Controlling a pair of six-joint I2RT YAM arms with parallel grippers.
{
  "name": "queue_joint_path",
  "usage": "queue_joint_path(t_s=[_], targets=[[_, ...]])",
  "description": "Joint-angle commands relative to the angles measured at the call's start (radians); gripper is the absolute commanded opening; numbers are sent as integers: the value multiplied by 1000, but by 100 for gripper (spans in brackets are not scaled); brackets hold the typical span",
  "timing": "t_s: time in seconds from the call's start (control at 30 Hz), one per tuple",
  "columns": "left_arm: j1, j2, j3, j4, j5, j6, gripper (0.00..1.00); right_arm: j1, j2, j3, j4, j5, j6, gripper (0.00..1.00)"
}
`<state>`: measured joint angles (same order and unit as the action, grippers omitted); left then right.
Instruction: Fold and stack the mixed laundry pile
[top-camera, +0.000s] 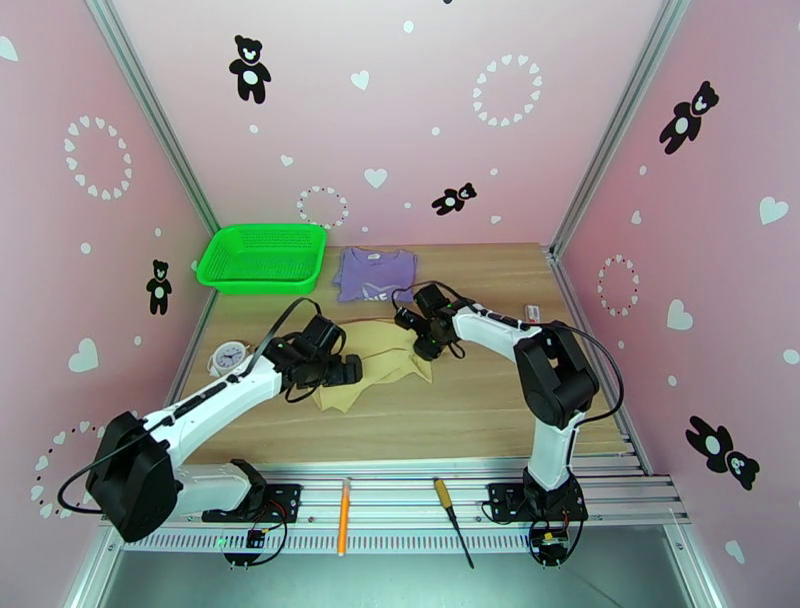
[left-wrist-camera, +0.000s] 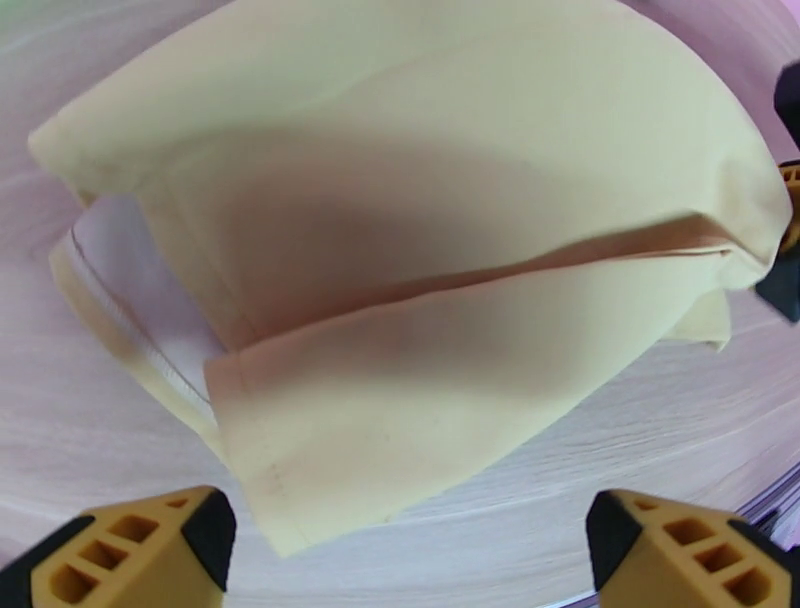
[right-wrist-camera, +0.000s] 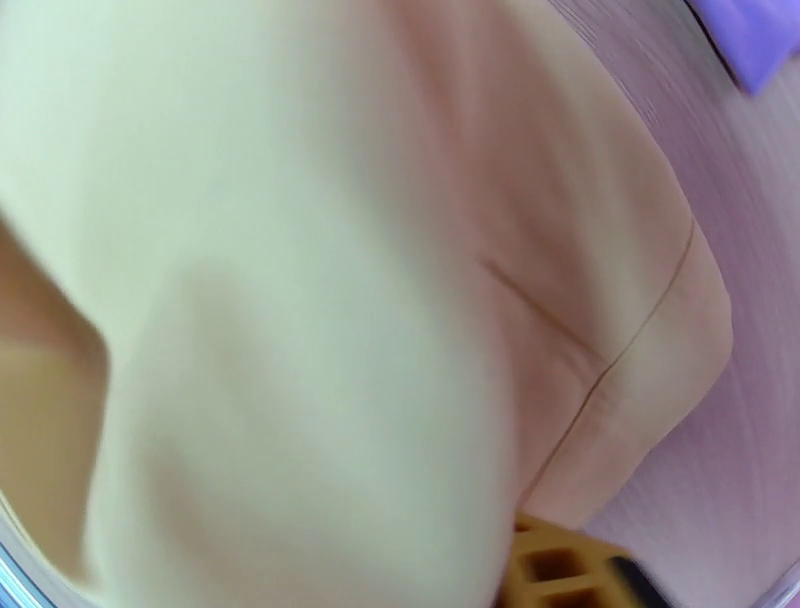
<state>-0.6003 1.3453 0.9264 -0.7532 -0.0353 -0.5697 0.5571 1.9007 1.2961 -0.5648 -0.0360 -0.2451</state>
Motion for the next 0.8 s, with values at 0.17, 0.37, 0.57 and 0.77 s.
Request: queue_joint_path(t_s=[0.17, 0.37, 0.57, 0.77], targets=[[39, 107, 30, 22, -37, 143, 99, 4, -28, 14, 10, 0, 7, 0], [73, 171, 42, 109, 5, 184, 99, 3, -26, 9, 3, -2, 15, 0], [79, 276, 31, 195, 68, 126, 99, -2, -32, 4, 0, -2, 20, 0], [80, 259, 2, 203, 60, 111, 99, -9, -40, 3, 1, -11, 21, 0]])
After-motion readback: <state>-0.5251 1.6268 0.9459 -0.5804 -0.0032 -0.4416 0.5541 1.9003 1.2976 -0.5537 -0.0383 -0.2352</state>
